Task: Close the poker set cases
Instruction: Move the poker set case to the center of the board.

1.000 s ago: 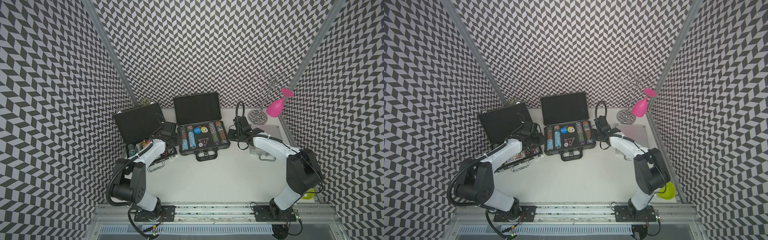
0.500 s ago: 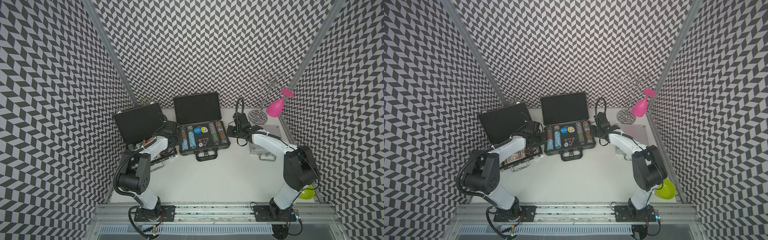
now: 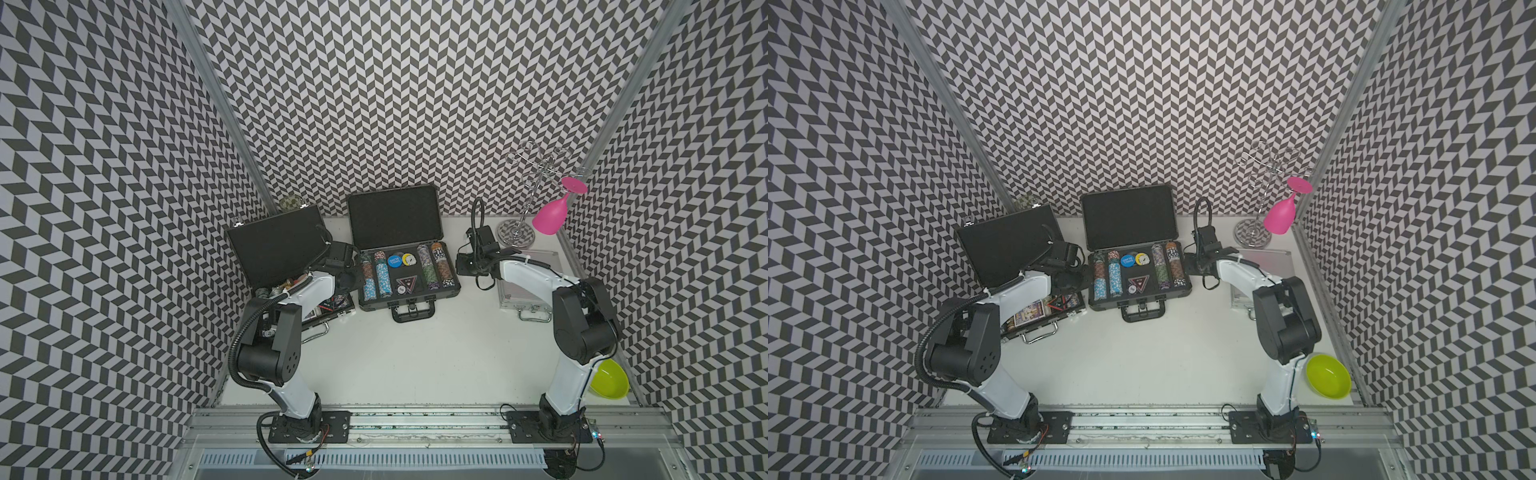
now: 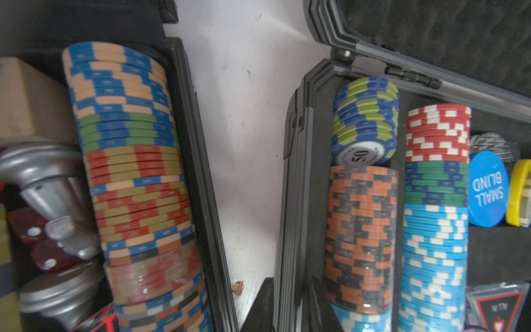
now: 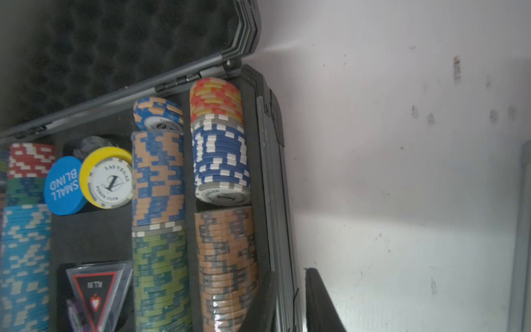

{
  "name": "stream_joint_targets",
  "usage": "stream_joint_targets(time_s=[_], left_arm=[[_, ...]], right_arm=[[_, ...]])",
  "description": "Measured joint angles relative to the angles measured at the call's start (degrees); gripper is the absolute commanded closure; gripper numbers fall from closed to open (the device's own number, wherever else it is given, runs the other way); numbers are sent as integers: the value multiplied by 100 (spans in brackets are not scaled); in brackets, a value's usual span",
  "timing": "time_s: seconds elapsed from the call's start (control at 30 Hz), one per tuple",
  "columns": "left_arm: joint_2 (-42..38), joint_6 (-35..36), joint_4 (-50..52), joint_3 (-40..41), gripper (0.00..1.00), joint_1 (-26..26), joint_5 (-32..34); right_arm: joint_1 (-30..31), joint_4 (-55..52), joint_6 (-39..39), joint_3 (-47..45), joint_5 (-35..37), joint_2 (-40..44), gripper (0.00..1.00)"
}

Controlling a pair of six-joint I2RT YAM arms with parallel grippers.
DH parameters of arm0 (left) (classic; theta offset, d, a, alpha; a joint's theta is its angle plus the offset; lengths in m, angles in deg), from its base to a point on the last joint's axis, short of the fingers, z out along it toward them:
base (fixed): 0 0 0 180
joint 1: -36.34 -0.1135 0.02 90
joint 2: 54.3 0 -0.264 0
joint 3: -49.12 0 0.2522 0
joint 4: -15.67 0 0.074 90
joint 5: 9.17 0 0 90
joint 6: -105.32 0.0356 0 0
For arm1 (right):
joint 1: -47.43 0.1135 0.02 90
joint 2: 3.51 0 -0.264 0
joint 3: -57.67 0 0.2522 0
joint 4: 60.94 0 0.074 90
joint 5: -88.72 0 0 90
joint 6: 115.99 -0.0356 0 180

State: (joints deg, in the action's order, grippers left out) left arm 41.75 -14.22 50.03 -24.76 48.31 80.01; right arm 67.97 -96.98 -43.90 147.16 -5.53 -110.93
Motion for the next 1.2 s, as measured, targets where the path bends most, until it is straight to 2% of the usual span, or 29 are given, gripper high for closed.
stream_joint_targets(time_s=[0.5,0.63,1.2], left_arm=[[20,144,0,0,75,0,-170],[66,144,-4,0,75,0,-214],[98,184,-103,17,79,-13,-479]], right_arm=[[-4,109,142,-2,-350,-267,75],[-7,225,94,-70,-398,-275,81],[-13,1172,-481,-804,-358,-33,94]])
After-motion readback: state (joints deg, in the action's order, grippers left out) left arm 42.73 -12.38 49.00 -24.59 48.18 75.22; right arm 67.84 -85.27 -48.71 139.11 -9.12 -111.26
